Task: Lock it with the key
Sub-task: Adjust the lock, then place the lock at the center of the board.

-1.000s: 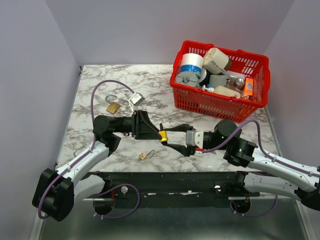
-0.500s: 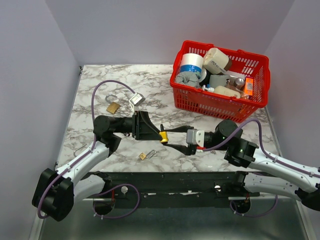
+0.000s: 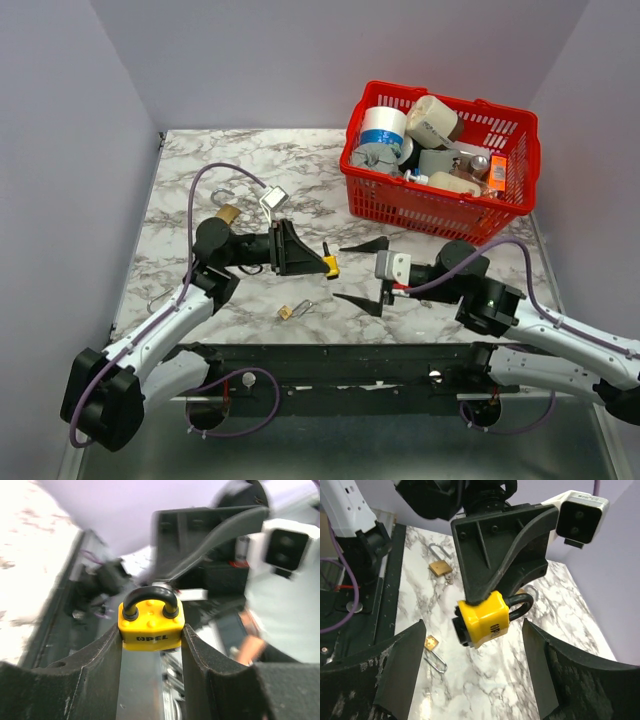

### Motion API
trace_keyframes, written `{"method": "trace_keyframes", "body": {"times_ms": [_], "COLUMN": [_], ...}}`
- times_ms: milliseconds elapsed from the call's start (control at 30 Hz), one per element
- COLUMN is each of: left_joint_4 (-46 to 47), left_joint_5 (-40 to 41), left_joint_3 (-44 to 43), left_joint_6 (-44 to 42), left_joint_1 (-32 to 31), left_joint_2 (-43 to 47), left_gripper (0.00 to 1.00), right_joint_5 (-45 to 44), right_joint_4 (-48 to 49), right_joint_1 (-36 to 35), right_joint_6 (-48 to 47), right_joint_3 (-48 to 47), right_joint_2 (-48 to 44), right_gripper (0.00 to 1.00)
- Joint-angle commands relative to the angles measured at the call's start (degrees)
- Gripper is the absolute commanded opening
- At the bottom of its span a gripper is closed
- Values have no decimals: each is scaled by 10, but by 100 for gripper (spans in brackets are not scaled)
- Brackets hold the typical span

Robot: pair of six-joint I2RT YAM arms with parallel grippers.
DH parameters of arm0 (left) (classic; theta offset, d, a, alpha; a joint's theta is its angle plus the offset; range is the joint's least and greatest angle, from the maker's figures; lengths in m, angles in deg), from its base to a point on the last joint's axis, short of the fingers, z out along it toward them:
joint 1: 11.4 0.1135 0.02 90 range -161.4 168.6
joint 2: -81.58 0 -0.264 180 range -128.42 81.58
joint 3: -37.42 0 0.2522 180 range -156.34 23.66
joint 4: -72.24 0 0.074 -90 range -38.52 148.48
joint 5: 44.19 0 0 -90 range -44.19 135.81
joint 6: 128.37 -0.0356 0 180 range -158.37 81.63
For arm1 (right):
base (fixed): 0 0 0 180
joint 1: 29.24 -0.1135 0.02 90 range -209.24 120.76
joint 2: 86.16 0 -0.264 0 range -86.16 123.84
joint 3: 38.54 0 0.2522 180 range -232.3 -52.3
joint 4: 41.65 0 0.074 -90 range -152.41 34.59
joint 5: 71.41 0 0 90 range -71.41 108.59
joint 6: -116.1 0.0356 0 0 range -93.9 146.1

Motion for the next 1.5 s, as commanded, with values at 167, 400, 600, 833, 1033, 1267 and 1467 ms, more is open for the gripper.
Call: {"method": "trace_keyframes", "body": {"times_ms": [167, 400, 600, 833, 1033, 1267, 1467], "left_joint_4": [-491, -612, -664, -697, -669, -673, -666], "left_joint_5": [241, 425, 481, 481, 465, 482, 470], "left_joint_3": [-128, -183, -272, -410, -452, -496, -512], "left_joint_6": [-306, -285, -259, -213, -179, -177, -182], "left_joint_1": [-53, -165, -245, -291, -301, -310, -310], "left_joint_2": [-14, -127, -270, -437, -509, -547, -570], "left_gripper": [0, 0, 0, 0, 0, 0, 0], "right_joint_5": [-115, -186, -217, -220, -212, -203, -203], "right_joint_4": [-206, -284, -301, -304, -307, -305, -304], "right_joint_1": [-2, 29, 39, 40, 40, 41, 40], "right_joint_6": [22, -23, -96, -111, -98, -92, -78], "right_joint_3": [-62, -139, -153, -160, -152, -124, -116], "right_joint_2": [-104, -120, -150, -169, -191, -215, -221], "right_gripper": [97, 99, 100, 100, 100, 100, 100]}}
